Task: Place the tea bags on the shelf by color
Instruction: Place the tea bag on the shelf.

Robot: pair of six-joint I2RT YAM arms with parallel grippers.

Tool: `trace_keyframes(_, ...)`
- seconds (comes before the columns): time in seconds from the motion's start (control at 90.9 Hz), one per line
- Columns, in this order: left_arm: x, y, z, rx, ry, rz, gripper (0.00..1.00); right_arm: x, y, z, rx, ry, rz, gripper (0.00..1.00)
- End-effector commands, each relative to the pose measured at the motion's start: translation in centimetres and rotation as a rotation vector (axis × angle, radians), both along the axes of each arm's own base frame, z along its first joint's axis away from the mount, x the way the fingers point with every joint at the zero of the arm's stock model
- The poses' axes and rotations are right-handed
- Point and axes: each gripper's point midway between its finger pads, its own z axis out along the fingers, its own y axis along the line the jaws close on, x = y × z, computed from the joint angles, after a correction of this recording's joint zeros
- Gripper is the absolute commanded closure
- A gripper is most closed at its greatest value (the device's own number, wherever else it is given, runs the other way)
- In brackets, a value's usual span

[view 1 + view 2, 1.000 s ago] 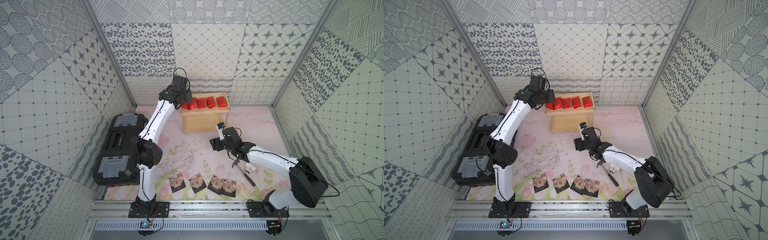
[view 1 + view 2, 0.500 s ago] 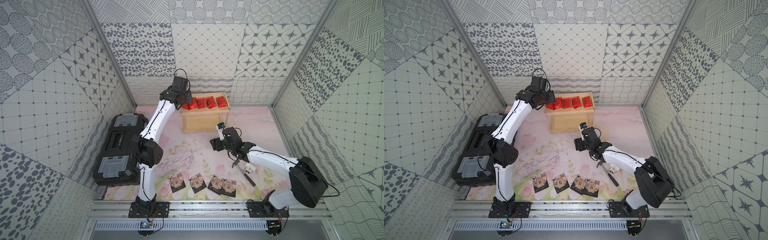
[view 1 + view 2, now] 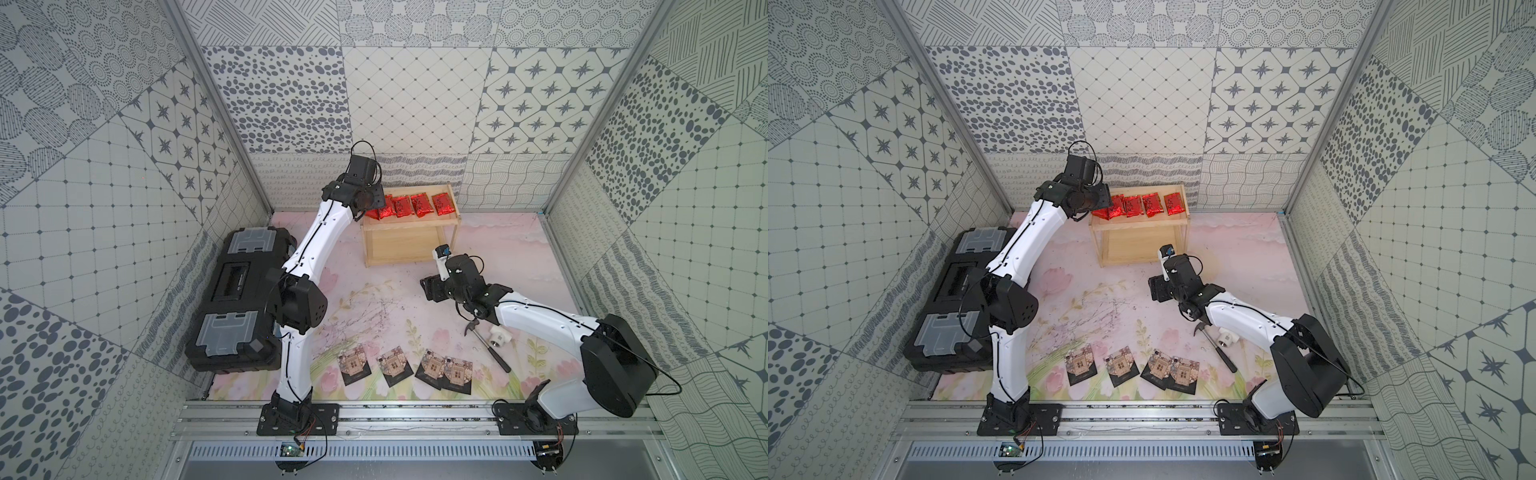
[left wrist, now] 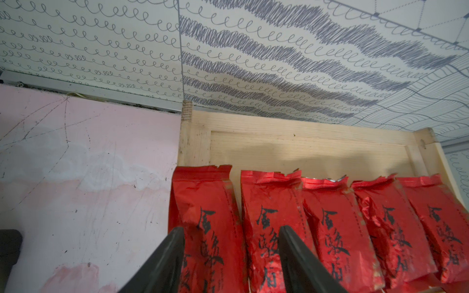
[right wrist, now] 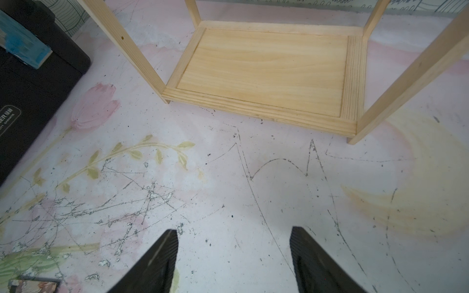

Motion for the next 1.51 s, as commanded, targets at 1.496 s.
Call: trace_keyframes(1.496,-0.8,1.1,2.0,-0.01,-0.038,0.036,0.37,-0.4,-0.6,2.0,0.02,-0.059,-0.007,0.25)
